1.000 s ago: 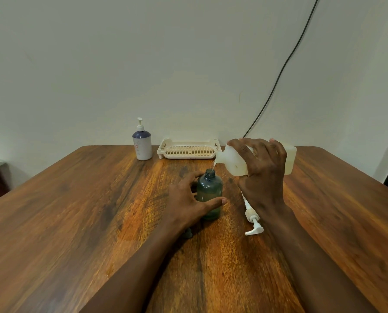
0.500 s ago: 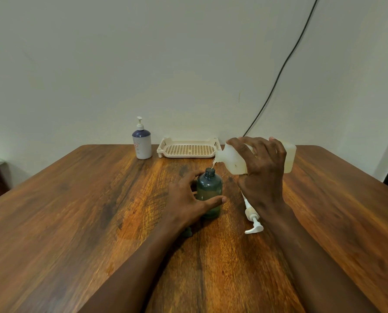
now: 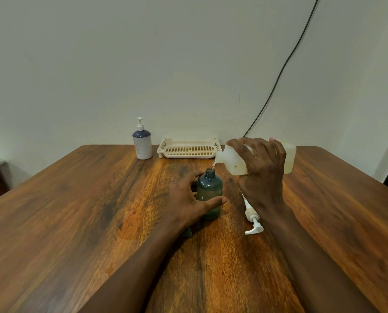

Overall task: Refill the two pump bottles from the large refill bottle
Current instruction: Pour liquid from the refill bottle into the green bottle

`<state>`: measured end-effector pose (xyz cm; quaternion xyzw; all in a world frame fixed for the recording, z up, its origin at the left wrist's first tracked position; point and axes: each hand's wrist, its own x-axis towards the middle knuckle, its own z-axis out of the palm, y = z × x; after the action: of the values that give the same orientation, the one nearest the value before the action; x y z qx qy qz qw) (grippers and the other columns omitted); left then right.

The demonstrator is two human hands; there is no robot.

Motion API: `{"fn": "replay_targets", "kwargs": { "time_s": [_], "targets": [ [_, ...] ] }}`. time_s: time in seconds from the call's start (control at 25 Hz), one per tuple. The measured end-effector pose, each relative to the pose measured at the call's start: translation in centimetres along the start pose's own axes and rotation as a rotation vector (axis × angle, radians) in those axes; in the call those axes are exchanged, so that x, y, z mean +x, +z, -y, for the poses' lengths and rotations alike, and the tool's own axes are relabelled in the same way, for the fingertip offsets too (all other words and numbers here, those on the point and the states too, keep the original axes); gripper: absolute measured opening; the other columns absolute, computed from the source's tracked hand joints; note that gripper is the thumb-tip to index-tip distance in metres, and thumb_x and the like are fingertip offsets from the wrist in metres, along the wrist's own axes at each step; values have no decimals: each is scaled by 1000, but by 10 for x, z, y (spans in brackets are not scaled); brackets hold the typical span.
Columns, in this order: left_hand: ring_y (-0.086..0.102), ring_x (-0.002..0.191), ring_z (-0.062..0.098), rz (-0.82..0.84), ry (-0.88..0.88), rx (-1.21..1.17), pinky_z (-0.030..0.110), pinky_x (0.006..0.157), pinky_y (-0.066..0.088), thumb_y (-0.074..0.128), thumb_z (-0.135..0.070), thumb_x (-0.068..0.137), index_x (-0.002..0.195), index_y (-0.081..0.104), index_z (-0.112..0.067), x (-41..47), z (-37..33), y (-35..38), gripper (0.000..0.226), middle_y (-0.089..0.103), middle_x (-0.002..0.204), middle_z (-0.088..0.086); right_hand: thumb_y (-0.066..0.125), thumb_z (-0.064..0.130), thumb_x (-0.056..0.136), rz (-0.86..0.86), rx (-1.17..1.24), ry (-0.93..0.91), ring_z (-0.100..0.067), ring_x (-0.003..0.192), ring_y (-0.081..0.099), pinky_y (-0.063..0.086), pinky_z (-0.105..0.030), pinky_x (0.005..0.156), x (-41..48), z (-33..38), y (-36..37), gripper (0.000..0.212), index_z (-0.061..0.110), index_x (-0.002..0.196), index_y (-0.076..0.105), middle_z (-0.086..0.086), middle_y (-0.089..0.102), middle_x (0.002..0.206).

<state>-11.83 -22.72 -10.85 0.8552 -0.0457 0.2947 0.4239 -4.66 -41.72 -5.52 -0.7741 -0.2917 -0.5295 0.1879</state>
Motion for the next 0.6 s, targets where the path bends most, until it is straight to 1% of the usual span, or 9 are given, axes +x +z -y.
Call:
{"fn": "replay_targets", "kwargs": {
  "time_s": [0.16,0.52,0.6],
  "targets": [
    [59,111,0,-4,-1,-12,-1,78,46,89,-66,60,141,53,-32,-1,0,0,94,65,135,-7,92,7,60,-3,-6,-10,-38,121,57,32,-56,114,0,0,0,87,22,138,56,-16,65,131],
    [59,115,3,2,-2,-9,8,84,50,87,-67,60,141,52,-32,0,1,1,96,64,137,-6,92,7,60,-8,1,-10,-38,122,56,32,-56,114,0,1,-1,87,22,138,55,-16,65,131],
    [59,113,2,-1,-2,-9,4,80,49,87,-67,60,141,52,-33,0,2,2,95,65,136,-7,93,7,60,-9,2,-9,-38,122,56,31,-55,114,1,0,-1,88,22,138,56,-16,65,131]
  ]
}}
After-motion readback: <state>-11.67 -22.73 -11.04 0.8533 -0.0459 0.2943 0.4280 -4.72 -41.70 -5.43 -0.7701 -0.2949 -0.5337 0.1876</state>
